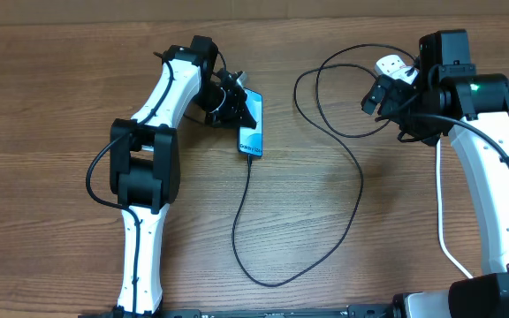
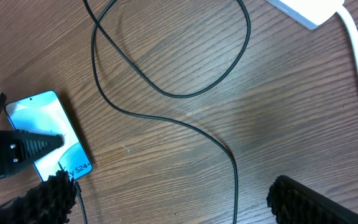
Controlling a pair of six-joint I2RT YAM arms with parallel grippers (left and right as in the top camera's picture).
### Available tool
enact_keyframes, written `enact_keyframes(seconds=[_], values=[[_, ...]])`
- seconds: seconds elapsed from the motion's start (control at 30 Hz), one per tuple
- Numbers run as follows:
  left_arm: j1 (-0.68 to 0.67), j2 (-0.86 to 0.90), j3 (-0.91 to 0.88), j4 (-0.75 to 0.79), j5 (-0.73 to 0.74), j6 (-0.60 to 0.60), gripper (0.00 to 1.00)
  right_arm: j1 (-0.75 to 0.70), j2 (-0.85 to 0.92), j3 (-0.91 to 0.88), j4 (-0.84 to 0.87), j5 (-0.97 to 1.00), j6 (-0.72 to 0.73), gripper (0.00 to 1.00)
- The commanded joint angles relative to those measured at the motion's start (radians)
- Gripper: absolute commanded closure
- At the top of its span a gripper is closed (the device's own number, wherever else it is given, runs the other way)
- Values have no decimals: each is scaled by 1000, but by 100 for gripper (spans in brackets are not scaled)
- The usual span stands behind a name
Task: Plug charger to phone and switch on socket
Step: 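Lower the plugged phone onto the table with the left gripper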
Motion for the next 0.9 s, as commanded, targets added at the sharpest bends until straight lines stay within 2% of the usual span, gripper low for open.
enact_keyframes(seconds=[0.0, 0.33, 0.53, 0.67, 0.8, 0.87], values=[[-4, 4, 0, 6, -13, -25, 96, -6, 2, -7, 6, 6, -4, 0], [-5, 5, -53, 40, -18, -37, 95, -6, 2, -7, 2, -12, -3, 0], [-5, 5, -54, 35, -83, -56, 84, -6, 2, -7, 0, -12, -4, 0], [-5, 5, -54, 32, -114, -58, 82, -6, 2, -7, -2, -12, -4, 0], [-5, 5, -54, 29, -159, -59, 71, -6, 2, -7, -2, -12, -4, 0], [-5, 5, -54, 23, -195, -59, 60, -6, 2, -7, -2, -12, -4, 0]])
